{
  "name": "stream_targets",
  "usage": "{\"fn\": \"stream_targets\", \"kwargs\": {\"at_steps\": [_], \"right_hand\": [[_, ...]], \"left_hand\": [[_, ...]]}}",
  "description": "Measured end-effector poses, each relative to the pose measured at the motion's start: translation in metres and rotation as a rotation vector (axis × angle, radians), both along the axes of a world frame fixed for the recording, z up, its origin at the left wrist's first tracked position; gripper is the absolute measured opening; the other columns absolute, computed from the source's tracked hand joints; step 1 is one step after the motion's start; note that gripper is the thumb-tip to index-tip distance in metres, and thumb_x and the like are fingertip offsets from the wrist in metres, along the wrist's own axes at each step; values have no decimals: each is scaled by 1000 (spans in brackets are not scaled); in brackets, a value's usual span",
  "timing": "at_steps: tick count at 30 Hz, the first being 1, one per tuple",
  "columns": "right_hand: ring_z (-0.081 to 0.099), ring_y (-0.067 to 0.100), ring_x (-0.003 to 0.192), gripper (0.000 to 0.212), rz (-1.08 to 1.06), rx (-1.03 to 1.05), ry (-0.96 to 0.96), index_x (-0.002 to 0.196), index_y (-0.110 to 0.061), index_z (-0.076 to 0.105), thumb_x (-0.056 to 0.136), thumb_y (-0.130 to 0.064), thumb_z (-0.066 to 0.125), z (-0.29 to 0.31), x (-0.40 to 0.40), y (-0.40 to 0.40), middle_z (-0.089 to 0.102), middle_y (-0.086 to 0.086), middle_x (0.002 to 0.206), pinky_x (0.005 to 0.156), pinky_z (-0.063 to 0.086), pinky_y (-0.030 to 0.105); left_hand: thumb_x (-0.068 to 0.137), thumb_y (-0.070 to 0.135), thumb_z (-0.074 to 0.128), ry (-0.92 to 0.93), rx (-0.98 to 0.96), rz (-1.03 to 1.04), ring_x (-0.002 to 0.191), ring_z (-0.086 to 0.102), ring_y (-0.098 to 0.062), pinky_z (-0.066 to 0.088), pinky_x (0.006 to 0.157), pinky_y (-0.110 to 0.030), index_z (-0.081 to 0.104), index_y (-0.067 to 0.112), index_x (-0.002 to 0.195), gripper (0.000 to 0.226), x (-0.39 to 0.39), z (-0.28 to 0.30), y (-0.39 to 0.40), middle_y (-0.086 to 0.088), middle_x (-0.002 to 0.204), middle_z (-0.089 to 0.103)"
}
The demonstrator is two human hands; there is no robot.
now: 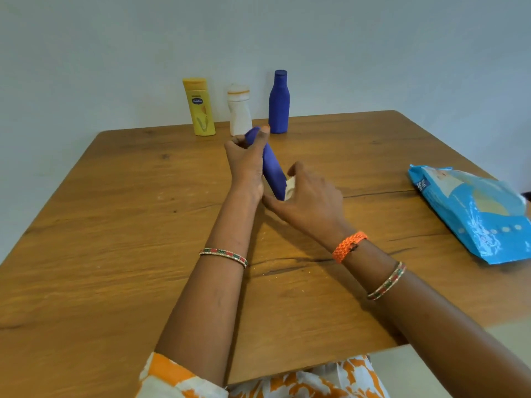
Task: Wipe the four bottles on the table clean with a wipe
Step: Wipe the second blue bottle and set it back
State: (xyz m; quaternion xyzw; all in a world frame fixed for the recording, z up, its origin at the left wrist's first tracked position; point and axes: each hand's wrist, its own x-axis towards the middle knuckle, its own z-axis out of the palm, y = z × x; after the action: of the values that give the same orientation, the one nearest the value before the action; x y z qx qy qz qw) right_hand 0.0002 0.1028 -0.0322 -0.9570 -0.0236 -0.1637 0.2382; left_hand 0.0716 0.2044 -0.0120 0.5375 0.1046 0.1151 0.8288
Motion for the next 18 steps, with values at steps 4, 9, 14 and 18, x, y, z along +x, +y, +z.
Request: {"fn": "stream_targets", "kwargs": {"at_steps": [4,9,14,18], "right_hand": [[58,18,71,30,18,164,11,98,-22,53,77,-40,65,-2,19,-6,56,-7,76,58,44,31],[65,22,79,24,100,567,206,95,-10,64,79,-24,73,0,40,-26,69,7,86,70,52,37],[65,10,79,21,146,771,287,98,-10,63,79,-12,73,-3,64,-49,69,4,91,65,51,19],[65,15,93,38,101,768,213,112,-8,62,76,-11,76,-11,96,-63,69,4,102,83,54,31]], "left_hand": [[83,13,71,-131,161,-29,76,52,-6,46,64,-14,39,13,98,35,0,4,-18,2,90,50],[86,13,68,-217,234,-223,89,58,-13,50,85,-35,53,16,93,16,11,-4,-12,0,92,60],[87,8,65,-233,389,-334,101,62,-12,54,89,-36,59,22,99,20,22,-16,-14,2,107,64],[87,7,65,-215,492,-332,104,62,-11,54,88,-32,59,22,104,24,42,-27,-16,4,110,64]]}}
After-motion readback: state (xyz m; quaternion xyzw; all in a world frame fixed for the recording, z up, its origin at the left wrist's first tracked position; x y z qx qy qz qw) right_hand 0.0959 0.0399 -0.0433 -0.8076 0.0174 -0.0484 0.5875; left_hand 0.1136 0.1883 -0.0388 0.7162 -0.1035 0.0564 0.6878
